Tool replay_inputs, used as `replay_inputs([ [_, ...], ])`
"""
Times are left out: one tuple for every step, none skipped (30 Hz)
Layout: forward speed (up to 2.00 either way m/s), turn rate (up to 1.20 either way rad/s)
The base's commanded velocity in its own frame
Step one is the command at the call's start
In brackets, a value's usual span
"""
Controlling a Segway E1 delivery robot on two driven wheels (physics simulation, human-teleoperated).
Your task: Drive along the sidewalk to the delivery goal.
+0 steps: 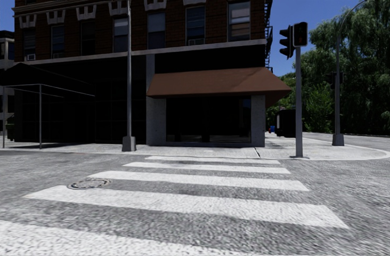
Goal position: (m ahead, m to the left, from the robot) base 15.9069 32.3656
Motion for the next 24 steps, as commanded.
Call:
replay_inputs([
  [2.0,0.0],
  [2.0,0.0],
  [2.0,0.0],
  [2.0,0.0],
  [2.0,0.0],
  [2.0,0.0],
  [2.0,0.0],
  [2.0,0.0],
  [2.0,0.0],
  [2.0,0.0],
  [2.0,0.0],
  [2.0,0.0],
  [2.0,0.0],
  [2.0,0.0],
  [2.0,0.0],
  [2.0,0.0],
  [2.0,0.0],
  [2.0,0.0],
  [2.0,0.0],
  [2.0,0.0],
  [2.0,0.0],
  [2.0,0.0],
  [2.0,0.0],
  [2.0,0.0],
])
